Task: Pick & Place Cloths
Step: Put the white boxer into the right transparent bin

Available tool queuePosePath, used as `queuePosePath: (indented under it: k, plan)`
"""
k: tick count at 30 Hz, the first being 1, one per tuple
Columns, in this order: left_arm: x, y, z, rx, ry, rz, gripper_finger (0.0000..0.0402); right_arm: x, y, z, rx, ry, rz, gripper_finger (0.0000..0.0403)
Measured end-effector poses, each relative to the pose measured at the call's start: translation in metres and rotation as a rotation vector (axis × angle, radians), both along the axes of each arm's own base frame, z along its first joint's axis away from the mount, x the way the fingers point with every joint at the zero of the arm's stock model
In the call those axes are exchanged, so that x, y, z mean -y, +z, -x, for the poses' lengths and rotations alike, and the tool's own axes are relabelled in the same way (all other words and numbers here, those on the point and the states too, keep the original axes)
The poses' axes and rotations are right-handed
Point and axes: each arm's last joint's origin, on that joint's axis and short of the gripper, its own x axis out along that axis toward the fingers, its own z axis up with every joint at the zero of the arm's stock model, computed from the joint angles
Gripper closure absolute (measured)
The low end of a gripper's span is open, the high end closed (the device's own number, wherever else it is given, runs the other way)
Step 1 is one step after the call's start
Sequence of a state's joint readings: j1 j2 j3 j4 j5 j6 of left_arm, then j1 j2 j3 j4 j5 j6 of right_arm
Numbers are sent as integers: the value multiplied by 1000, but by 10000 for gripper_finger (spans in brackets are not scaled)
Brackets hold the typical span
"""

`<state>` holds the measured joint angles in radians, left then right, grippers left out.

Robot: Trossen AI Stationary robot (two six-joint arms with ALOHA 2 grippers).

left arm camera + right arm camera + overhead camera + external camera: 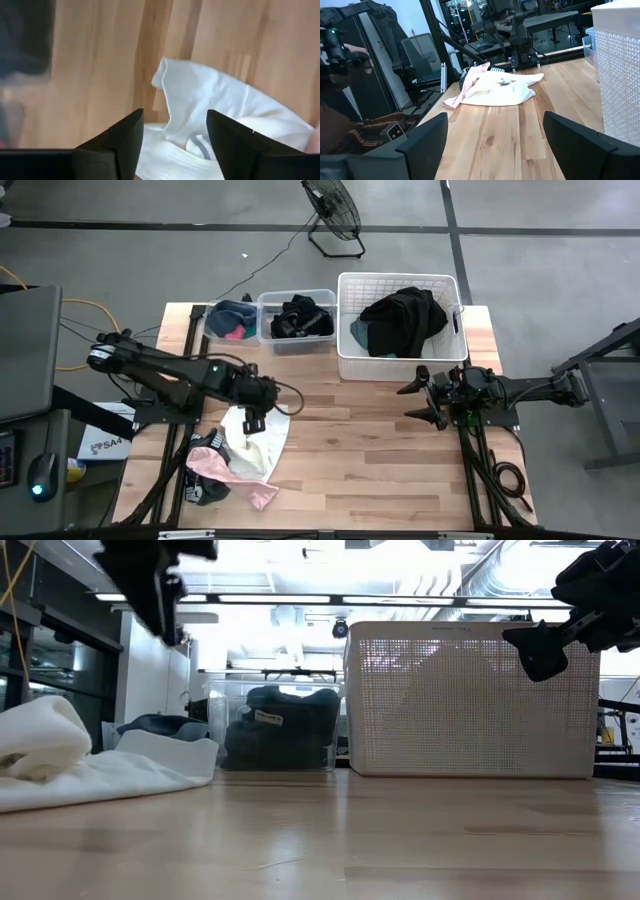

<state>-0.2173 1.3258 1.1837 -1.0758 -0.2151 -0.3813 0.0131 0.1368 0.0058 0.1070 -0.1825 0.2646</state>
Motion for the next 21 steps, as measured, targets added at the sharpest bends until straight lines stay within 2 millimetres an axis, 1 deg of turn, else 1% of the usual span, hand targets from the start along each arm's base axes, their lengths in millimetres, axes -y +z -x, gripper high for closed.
queuePosePath:
  k: [2,4,7,10,13,16,18,21]
  plan:
    - [4,-12,2,-18,18,7,169,0,0,0,0,0,0,85]
    - [7,-23,4,-28,-5,0,144,0,0,0,0,0,0,85]
    - [14,-40,4,-14,-75,-12,105,0,0,0,0,0,0,85]
    - [21,-56,3,20,-177,-33,77,0,0,0,0,0,0,85]
    - [26,-74,5,51,-247,-47,66,0,0,0,0,0,0,85]
    - [27,-88,4,107,-253,-37,65,0,0,0,0,0,0,85]
    - [27,-96,4,141,-250,-32,65,0,0,0,0,0,0,85]
    - [27,-102,4,172,-250,-27,65,0,0,0,0,0,0,85]
